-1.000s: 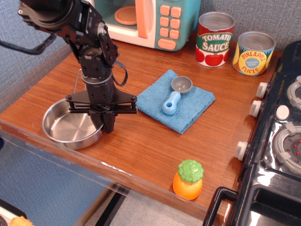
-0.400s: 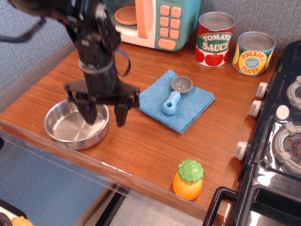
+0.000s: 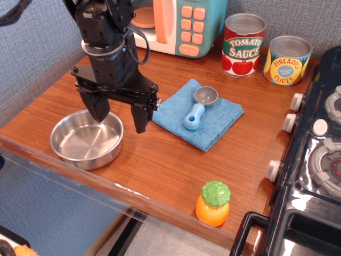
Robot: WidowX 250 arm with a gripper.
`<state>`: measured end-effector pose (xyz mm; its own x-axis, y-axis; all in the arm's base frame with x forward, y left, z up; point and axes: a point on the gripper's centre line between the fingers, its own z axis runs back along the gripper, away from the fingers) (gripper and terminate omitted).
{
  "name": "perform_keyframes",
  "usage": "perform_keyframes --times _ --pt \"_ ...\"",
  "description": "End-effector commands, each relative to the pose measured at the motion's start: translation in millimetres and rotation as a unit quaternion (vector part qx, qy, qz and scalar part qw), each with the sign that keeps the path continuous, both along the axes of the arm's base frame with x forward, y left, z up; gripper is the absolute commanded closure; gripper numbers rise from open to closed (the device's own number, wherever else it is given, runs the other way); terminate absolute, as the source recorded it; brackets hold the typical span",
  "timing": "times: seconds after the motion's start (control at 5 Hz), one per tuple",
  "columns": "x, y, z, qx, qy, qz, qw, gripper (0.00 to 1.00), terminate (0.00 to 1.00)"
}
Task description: PLACE THE PAN AT THE LEFT EDGE OF THE TABLE
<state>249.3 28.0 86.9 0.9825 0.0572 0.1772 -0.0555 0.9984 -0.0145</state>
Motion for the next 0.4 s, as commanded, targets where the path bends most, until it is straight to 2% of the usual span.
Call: perform_keyframes --times 0.0,0.2 --pt "4.4 4.2 6.8 -0.012 -0.025 0.015 0.9995 0.00 0.00" --pt "4.4 4.2 6.8 -0.012 -0.025 0.015 0.9995 0.00 1.00"
